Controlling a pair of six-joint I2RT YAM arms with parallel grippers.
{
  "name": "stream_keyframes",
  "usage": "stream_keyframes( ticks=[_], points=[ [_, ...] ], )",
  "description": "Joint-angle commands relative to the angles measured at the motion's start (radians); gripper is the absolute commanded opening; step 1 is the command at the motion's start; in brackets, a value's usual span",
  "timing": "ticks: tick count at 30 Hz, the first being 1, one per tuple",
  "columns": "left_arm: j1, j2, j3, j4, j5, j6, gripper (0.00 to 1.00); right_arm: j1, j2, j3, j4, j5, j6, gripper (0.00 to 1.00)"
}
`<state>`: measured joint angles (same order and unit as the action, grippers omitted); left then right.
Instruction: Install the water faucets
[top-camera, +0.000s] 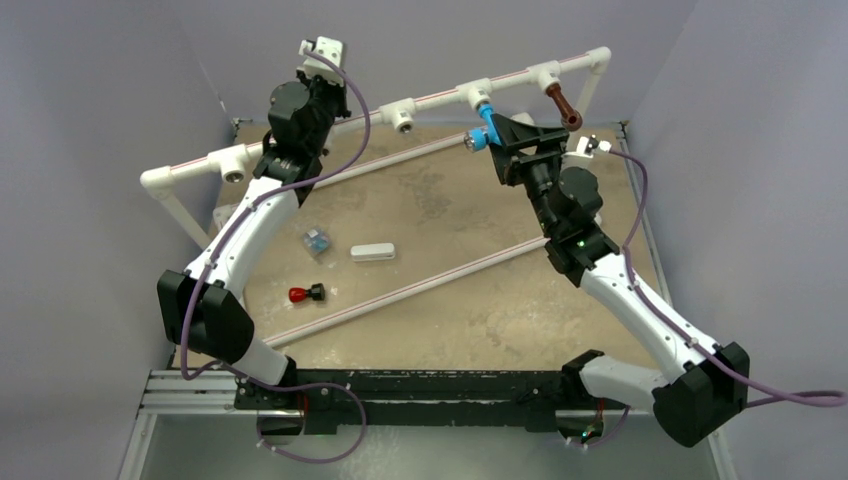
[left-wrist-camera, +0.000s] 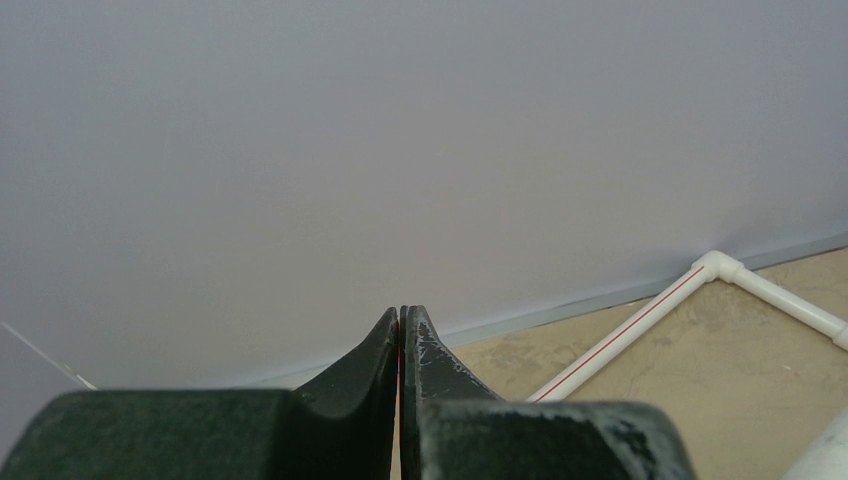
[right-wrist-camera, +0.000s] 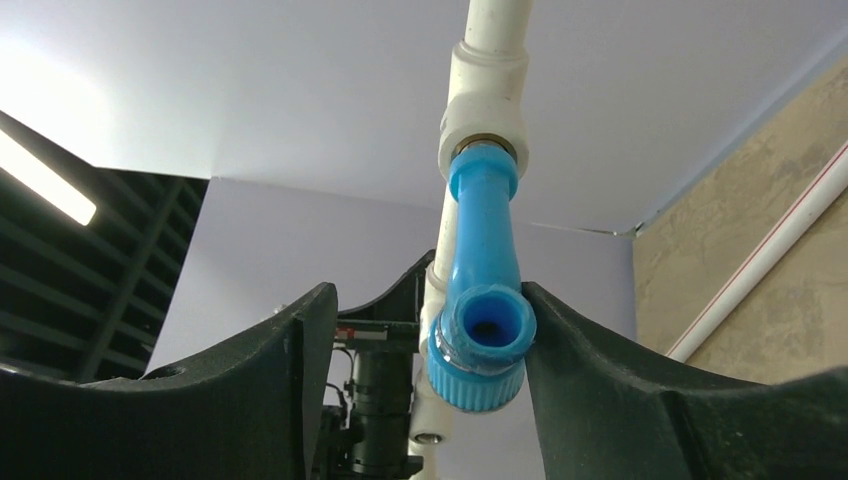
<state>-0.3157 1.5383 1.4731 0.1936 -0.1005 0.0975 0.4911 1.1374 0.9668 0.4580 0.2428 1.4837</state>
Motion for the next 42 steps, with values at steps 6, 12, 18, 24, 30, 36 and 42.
stream_keyframes(
  ticks=[6, 12, 18, 24, 30, 36, 42],
  points=[
    [-0.017, 0.016, -0.05, -0.132, 0.039, 0.018, 0.0, 0.009, -0.122, 0.029, -0.036, -0.004, -0.106, 0.71],
    [-0.017, 0.022, -0.048, -0.136, 0.039, 0.017, 0.0, 0.006, -0.165, 0.053, -0.169, 0.032, -0.231, 0.72],
    [-0.017, 0.02, -0.05, -0.136, 0.036, 0.021, 0.0, 0.005, -0.206, 0.079, -0.302, 0.108, -0.395, 0.74],
    [-0.017, 0.023, -0.049, -0.135, 0.036, 0.022, 0.0, 0.004, -0.245, 0.131, -0.316, 0.142, -0.66, 0.75],
    [-0.017, 0.028, -0.047, -0.135, 0.038, 0.021, 0.0, 0.005, -0.238, 0.225, -0.31, 0.069, -1.093, 0.75],
    [-0.017, 0.031, -0.045, -0.135, 0.033, 0.025, 0.0, 0.005, -0.24, 0.279, -0.322, -0.006, -1.518, 0.77],
    [-0.017, 0.031, -0.045, -0.136, 0.032, 0.026, 0.0, 0.006, -0.207, 0.338, -0.419, -0.104, -1.902, 0.77]
  ],
)
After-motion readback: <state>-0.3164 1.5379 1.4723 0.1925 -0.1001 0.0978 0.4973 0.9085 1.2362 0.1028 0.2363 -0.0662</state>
